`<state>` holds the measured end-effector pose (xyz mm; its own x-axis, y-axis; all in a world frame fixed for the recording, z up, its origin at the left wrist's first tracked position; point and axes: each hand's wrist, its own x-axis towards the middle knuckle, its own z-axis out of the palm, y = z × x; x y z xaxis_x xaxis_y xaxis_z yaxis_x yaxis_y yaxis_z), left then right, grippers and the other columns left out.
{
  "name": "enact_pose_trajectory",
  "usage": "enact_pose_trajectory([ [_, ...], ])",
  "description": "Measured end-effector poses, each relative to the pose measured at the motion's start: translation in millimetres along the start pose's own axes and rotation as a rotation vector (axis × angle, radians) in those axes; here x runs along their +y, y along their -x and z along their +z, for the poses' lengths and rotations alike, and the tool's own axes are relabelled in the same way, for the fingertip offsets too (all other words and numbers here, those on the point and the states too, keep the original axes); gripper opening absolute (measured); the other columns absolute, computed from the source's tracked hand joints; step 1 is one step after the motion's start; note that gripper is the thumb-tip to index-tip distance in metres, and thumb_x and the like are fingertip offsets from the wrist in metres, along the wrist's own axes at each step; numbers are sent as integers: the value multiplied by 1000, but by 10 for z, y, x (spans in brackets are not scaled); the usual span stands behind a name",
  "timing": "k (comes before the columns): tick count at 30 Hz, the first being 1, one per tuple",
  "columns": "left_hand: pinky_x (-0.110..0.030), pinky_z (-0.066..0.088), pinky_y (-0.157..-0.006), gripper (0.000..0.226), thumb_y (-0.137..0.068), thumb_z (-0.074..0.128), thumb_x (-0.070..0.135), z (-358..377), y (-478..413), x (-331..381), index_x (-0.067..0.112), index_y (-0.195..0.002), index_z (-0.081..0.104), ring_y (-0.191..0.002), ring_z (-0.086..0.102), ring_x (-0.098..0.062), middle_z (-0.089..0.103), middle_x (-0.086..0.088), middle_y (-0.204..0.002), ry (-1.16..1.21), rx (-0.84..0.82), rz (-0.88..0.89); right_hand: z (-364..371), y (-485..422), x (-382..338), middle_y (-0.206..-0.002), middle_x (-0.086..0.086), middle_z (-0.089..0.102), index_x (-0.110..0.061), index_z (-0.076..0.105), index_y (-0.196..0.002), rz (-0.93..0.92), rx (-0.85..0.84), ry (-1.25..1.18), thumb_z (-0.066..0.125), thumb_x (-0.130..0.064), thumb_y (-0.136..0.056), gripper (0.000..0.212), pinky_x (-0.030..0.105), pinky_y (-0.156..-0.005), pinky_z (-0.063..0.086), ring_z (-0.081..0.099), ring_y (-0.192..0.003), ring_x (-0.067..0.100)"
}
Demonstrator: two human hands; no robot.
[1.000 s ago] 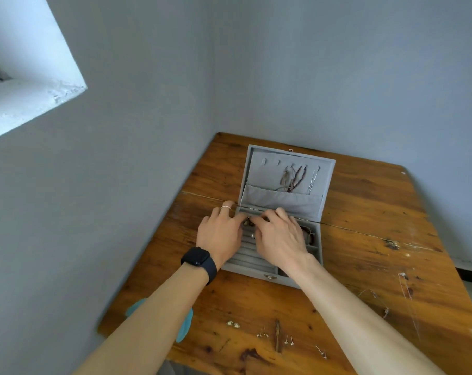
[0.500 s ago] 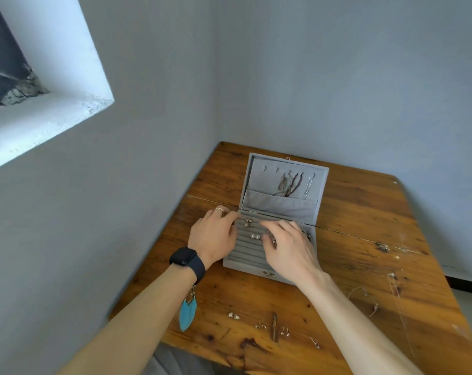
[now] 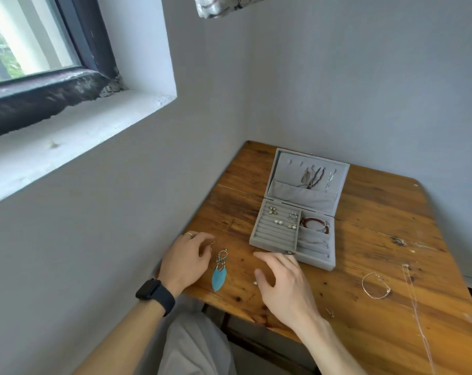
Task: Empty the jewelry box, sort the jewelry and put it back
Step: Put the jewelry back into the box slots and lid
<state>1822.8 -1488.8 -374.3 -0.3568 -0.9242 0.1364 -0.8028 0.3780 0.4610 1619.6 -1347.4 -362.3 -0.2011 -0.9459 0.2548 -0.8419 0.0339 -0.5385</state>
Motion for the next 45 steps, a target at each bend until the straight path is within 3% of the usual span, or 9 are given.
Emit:
enact_pose_trajectory([
  [7,-33,49,-98,31,-94,56,40,151,83,-164,33,-124,64,-120,53,-16,58,6,-128,123,12,-110,211,-110,-175,-130,-14,60,-29,55,-137,32,-62,30,58,-34,-98,40,8,-95,28,49,-120,3],
  [10,-29,40,-99,28,-93,58,43,238,114,-204,36,-120,64,-120,48,-15,55,9,-127,179,66,-144,300,-266,-233,-130,-10,61,-25,54,-139,66,-110,41,57,-34,-98,42,17,-98,39,53,-121,7],
  [15,-29,35,-96,37,-89,48,55,342,191,-187,44,-123,57,-117,45,-12,50,15,-128,20,110,-132,465,-559,-344,-129,-4,62,-22,54,-138,81,-180,69,54,-37,-100,41,27,-96,47,59,-116,13],
  [25,-31,37,-94,41,-87,45,52,334,243,-156,40,-124,59,-115,46,-13,51,12,-131,-17,143,-99,699,-780,-375,-102,-7,62,-24,71,-110,38,-122,189,58,-25,-98,18,18,-73,42,60,-87,9],
  [30,-29,37,-93,37,-88,45,52,329,199,-158,42,-118,62,-114,47,-11,54,15,-127,43,151,-152,590,-720,-379,-95,-21,69,-34,72,-100,121,-118,-120,62,-30,-96,11,3,-72,39,59,-88,-8],
  [35,-36,35,-101,36,-89,48,65,252,-19,-161,50,-119,61,-122,46,-18,52,9,-127,136,0,-234,369,-555,-406,-96,-34,68,-48,71,-90,262,-70,-427,67,-35,-92,14,4,-76,40,55,-98,-19],
  [39,-33,47,-95,14,-90,64,51,166,-158,-167,45,-98,72,-109,54,-15,55,9,-110,169,-38,-170,174,-483,-384,-99,-19,74,-42,73,-93,343,-26,-639,67,-32,-92,12,28,-86,52,65,-100,-1],
  [42,-25,48,-82,4,-90,68,43,114,-197,-144,42,-88,71,-97,60,-8,60,15,-101,252,-59,-135,-11,-431,-389,-100,-14,76,-38,74,-96,381,-11,-756,65,-29,-94,12,26,-79,54,68,-99,3],
  [45,-15,41,-72,7,-93,64,43,37,-212,-51,40,-87,67,-94,59,0,65,22,-100,396,-67,-128,-184,-393,-376,-99,-12,76,-31,73,-100,394,15,-818,63,-27,-97,12,27,-79,54,69,-97,3],
])
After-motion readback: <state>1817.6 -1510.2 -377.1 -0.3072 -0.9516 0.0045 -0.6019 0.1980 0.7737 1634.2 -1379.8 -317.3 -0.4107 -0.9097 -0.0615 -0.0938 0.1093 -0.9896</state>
